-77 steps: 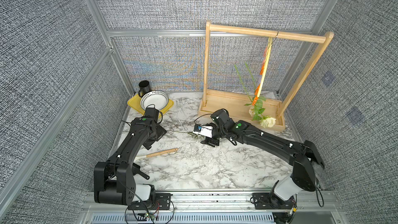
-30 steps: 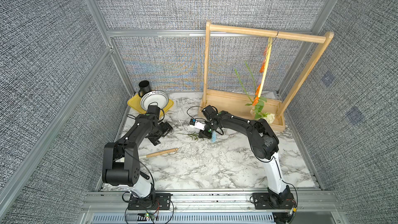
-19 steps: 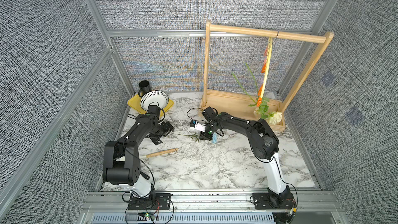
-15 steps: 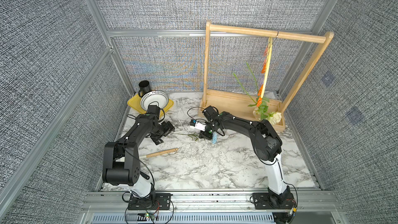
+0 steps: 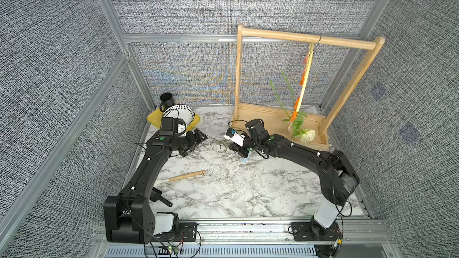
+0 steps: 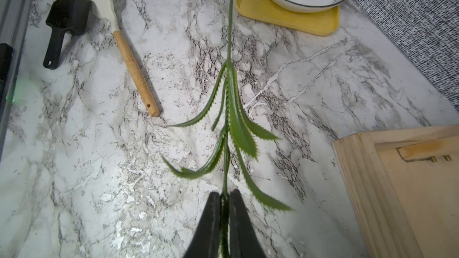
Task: Dry the flowers on a clothes hanger
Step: Pick up the flower at the center of the board.
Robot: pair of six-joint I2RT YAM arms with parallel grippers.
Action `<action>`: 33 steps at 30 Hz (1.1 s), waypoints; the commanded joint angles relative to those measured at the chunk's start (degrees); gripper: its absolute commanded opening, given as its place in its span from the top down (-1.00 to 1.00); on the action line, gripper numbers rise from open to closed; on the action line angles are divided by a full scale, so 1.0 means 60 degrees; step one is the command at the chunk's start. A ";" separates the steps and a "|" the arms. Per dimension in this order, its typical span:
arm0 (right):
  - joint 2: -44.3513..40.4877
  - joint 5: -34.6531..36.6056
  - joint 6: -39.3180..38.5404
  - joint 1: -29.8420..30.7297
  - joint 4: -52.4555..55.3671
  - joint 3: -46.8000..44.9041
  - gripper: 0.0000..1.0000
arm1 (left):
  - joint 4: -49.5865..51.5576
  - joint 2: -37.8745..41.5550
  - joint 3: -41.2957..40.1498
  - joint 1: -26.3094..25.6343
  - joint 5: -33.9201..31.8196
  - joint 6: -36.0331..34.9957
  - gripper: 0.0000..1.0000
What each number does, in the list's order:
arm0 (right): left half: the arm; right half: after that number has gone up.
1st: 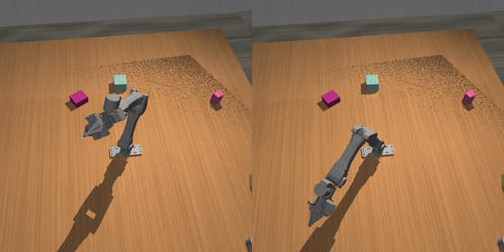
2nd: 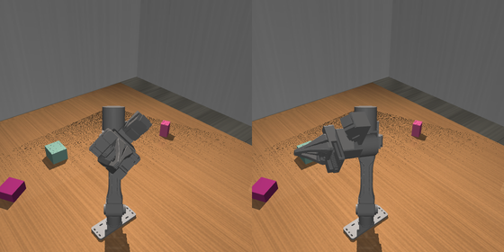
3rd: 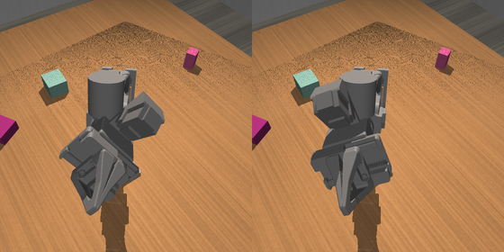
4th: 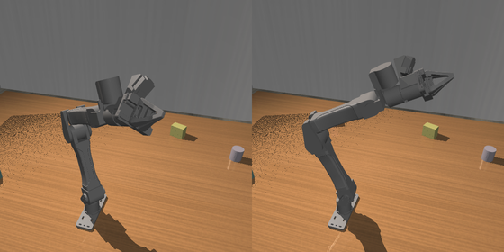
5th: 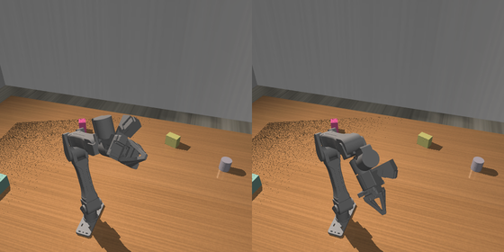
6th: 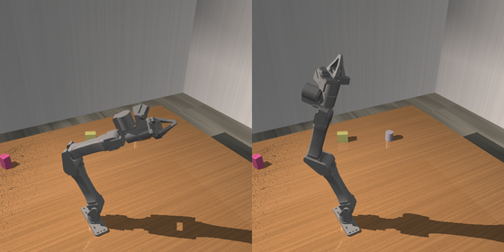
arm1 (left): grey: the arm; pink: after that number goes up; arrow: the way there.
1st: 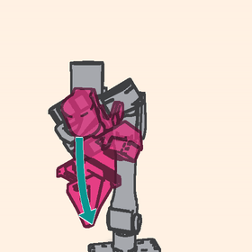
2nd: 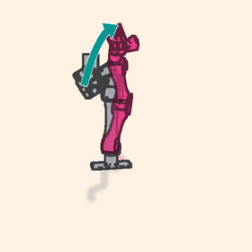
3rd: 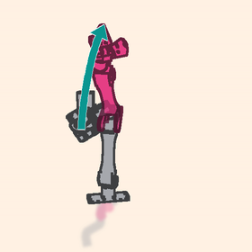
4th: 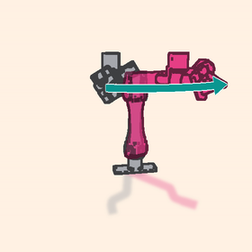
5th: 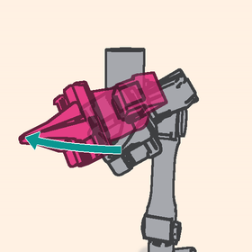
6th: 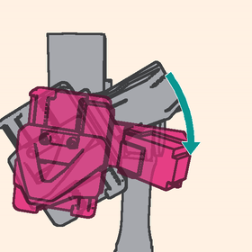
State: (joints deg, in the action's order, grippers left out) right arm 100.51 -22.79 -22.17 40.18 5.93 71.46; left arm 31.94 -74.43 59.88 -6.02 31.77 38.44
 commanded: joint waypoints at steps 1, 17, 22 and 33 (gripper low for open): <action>-0.0446 0.0187 0.0966 0.0168 -0.1699 -0.0505 0.75 | -0.1959 0.0394 -0.0382 -0.0036 0.0538 -0.0239 -0.73; -0.1896 0.0106 0.2859 0.0847 -0.3902 -0.2161 0.74 | -0.3743 0.0178 0.0069 -0.0662 0.1728 -0.0827 0.44; -0.2011 0.0158 0.2933 0.0847 -0.3984 -0.2277 0.74 | -0.4031 0.0246 0.0025 -0.0812 0.1762 -0.0796 0.83; -0.2202 0.0063 0.3004 0.0836 -0.4135 -0.2391 0.50 | -0.4072 0.0231 0.0106 -0.1091 0.2176 -0.1016 0.96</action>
State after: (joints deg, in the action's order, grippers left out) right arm 88.12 -21.89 -4.27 45.19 -16.51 57.34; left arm 8.71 -73.41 59.99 -12.60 43.70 33.36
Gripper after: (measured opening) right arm 0.216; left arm 0.076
